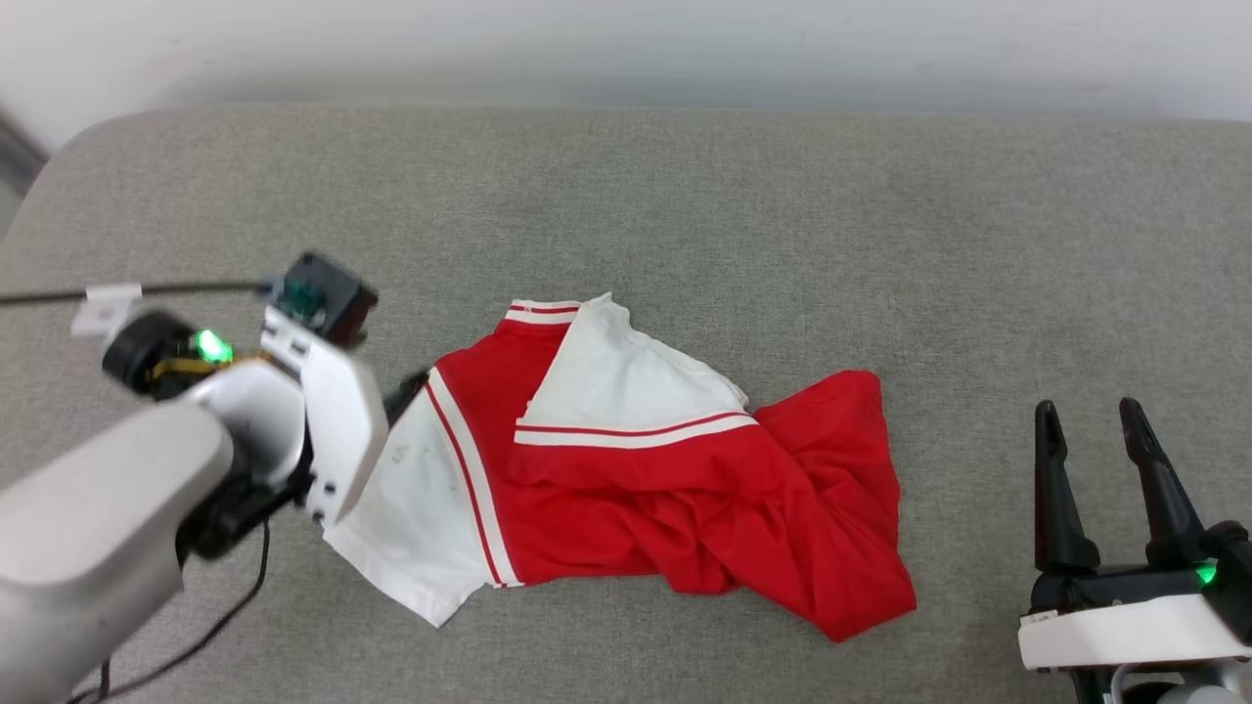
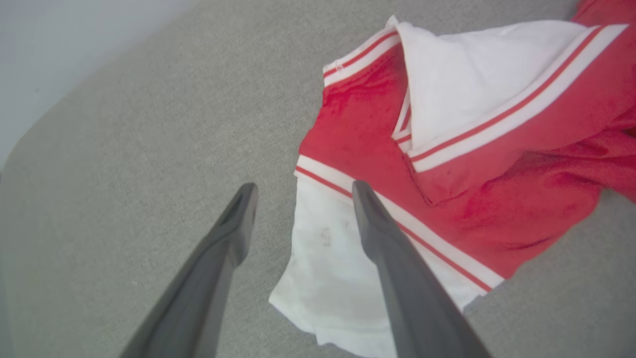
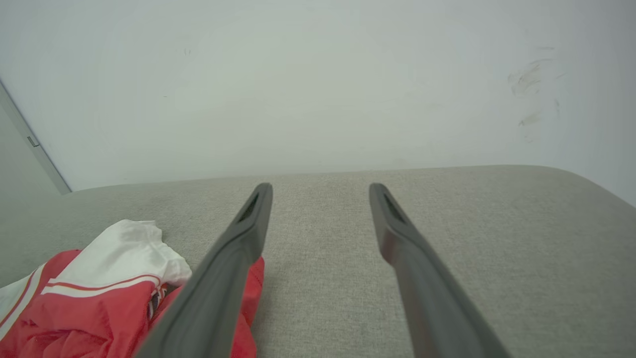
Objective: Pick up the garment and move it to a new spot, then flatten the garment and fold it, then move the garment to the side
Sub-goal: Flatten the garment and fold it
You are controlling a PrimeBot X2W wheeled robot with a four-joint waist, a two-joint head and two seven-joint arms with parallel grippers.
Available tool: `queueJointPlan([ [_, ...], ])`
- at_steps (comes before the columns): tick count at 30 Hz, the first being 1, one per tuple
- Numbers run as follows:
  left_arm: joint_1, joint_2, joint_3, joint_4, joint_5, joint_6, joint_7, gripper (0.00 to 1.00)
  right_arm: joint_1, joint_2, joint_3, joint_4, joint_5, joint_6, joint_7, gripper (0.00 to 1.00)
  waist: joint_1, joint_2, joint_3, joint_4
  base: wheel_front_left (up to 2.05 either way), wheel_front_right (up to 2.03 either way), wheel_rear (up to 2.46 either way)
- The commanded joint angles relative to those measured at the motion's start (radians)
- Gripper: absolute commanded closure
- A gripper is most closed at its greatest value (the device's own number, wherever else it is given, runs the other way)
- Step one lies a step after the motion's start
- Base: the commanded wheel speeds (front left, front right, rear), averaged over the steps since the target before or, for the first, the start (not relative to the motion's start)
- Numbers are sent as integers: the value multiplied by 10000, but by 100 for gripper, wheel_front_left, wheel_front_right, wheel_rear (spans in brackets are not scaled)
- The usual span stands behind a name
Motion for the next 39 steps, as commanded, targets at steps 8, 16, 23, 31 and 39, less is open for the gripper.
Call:
queueJointPlan([
  [8,-2480,-875,219,-256,771,-534,945,0,-254,7,146,-207,151,-5,-22,0,0,0,342,-441,0,0,0],
  [16,-4116,-2498,-353,746,463,-1484,2913,0,-583,10,185,-237,308,-7,-23,0,0,0,1116,-1184,0,0,0],
  [23,-4589,-3464,-1099,1609,449,-1817,4949,0,-935,8,239,-302,562,-7,-23,0,0,0,1824,-1739,0,0,0],
  [31,-3546,-3613,-1195,1146,1384,-1823,7028,0,-1323,8,462,-321,721,-7,-23,0,0,0,2547,-2163,0,0,0],
  [39,-2471,-3370,-1390,1078,1987,-1831,7239,100,-1479,10,518,-278,765,-7,-23,0,0,0,2754,-2273,0,0,0],
])
